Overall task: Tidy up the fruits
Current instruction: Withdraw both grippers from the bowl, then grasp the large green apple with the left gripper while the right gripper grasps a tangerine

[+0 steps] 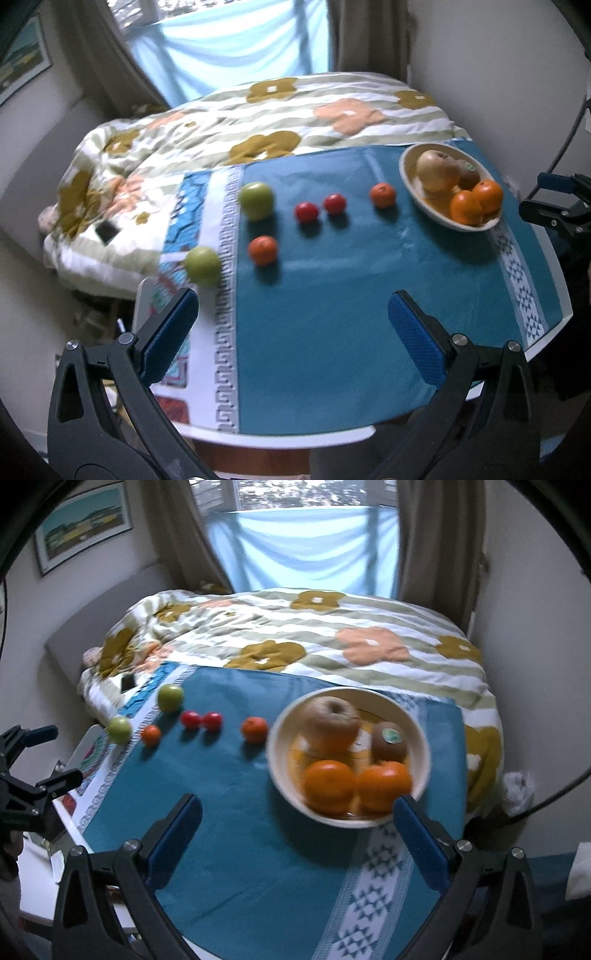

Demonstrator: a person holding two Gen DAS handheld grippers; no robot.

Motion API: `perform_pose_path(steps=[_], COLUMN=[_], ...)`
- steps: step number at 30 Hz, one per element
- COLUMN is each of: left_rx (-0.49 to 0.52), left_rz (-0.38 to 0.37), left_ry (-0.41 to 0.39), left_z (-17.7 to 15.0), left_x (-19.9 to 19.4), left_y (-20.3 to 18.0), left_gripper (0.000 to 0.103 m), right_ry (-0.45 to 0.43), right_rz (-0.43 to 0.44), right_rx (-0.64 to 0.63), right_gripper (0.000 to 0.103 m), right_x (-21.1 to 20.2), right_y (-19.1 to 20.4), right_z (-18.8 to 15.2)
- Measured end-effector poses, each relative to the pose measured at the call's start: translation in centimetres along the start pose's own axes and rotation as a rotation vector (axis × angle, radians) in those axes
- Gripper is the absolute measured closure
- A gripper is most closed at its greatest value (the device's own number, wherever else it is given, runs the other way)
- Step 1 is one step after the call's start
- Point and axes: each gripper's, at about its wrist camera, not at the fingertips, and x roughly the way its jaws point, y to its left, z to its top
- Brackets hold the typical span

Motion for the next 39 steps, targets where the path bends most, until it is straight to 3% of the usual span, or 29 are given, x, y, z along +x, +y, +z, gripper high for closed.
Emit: perform_pose_path(steps=[7, 18, 27, 38, 39], left_rx=[-0.093, 0.028, 0.167, 0.254, 0.258], left_rz=[-0.070, -0.124, -0.222, -0.324, -0.332], left_ry=[-0.040, 0.000, 0.076, 0.122, 0.123], left_z=[-1.0, 0.1, 0.3, 0.9, 1.0], left_x=[-1.0, 3.3, 9.4, 15.2, 15.5], left_y=[6.0, 13.0, 15.0, 14.5, 14.4], left_gripper=[0.000, 0.000, 0.004, 0.013, 0.017], right_ry=[0.012, 0.064, 0.117, 0.153, 0.154], right_rz=[0.030, 0.028, -0.004, -0.014, -0.012], right_rx=[-0.018, 0.007, 0.054, 0.121, 0.124], right_gripper=[0.000, 0.000, 0.000, 0.000, 0.000], right_x=[1.1, 5.6, 11.0, 16.0, 16.3], right_y=[4.4, 11.1, 14.7, 15.6, 15.7], right_z=[1.4, 3.9, 5.0, 5.3, 5.3])
